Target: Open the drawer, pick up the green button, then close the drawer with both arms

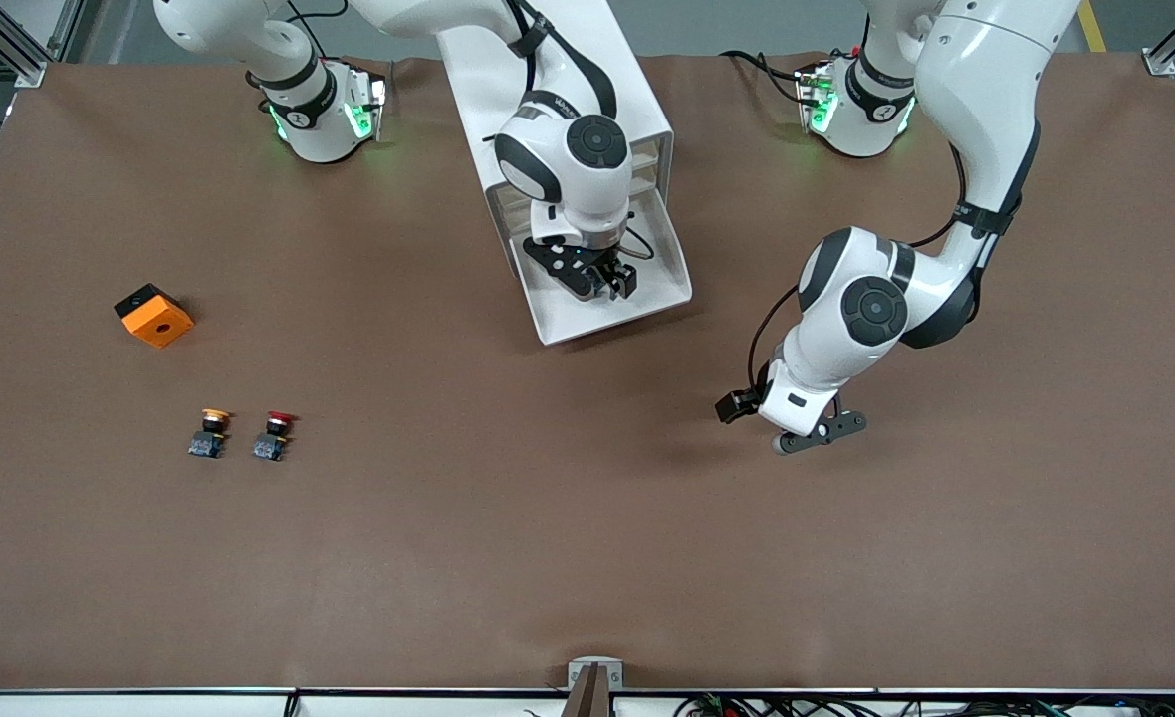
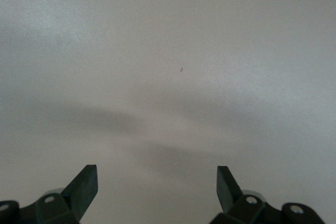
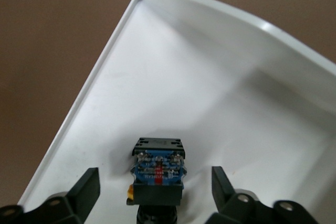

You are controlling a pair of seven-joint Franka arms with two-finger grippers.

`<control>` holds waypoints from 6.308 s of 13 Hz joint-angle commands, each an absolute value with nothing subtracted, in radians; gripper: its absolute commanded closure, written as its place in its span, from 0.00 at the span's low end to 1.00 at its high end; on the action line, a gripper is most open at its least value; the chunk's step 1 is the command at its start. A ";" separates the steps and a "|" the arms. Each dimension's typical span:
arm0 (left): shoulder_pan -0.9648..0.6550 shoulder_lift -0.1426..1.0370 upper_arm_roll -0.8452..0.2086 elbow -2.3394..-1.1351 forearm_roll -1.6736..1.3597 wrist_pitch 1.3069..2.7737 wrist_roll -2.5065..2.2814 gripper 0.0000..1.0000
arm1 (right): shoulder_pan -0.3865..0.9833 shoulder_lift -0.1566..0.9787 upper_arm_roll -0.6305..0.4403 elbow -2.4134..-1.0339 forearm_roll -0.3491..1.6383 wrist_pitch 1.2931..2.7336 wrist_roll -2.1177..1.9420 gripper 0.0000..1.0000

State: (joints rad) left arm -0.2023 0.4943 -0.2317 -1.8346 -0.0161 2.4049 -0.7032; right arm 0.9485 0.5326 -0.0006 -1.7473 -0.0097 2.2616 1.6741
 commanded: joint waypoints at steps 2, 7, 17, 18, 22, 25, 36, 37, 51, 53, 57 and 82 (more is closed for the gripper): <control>-0.198 0.503 -0.233 -1.827 0.008 2.416 -0.698 0.00 | 0.963 0.560 -0.012 -1.704 -0.028 2.252 1.681 0.54; -0.199 0.506 -0.233 -1.827 0.008 2.418 -0.698 0.00 | 0.965 0.555 -0.012 -1.688 -0.029 2.243 1.648 1.00; -0.215 0.541 -0.232 -1.827 0.008 2.476 -0.703 0.00 | 0.666 0.388 -0.017 -1.508 -0.017 1.781 1.042 1.00; -0.222 0.555 -0.233 -1.825 0.008 2.497 -0.704 0.00 | 0.623 0.371 -0.018 -1.534 -0.020 1.787 0.991 1.00; -0.290 0.557 -0.235 -1.828 0.006 2.497 -0.840 0.00 | 0.442 0.307 -0.017 -1.690 -0.020 1.943 0.709 1.00; -0.343 0.555 -0.235 -1.836 0.008 2.461 -0.948 0.00 | 0.356 0.311 -0.017 -1.740 -0.020 2.045 0.576 1.00; -0.492 0.545 -0.252 -1.825 0.006 2.249 -1.130 0.00 | 0.190 0.506 -0.018 -1.827 -0.028 2.381 0.439 1.00; -0.503 0.545 -0.253 -1.825 0.006 2.240 -1.156 0.00 | 0.183 0.523 -0.018 -1.827 -0.028 2.387 0.439 1.00; -0.528 0.594 -0.380 -1.809 -0.074 2.218 -1.311 0.00 | 0.156 0.634 -0.018 -1.825 -0.023 2.473 0.442 0.93; -0.528 0.604 -0.402 -1.801 -0.074 2.218 -1.315 0.00 | 0.152 0.632 -0.018 -1.818 -0.018 2.467 0.453 0.00; -0.528 0.612 -0.417 -1.799 -0.171 2.218 -1.319 0.00 | 0.141 0.608 -0.017 -1.734 -0.018 2.290 0.439 0.00; -0.075 0.427 -0.328 -1.525 -0.074 1.843 -0.782 0.00 | -0.107 0.232 -0.015 -1.253 -0.032 1.210 0.025 0.00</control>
State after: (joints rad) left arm -0.1053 0.5001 -0.3248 -1.5053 -0.0905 1.9362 -0.8821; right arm -0.0954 0.2355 -0.0338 -1.2511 -0.0173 1.2215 0.0264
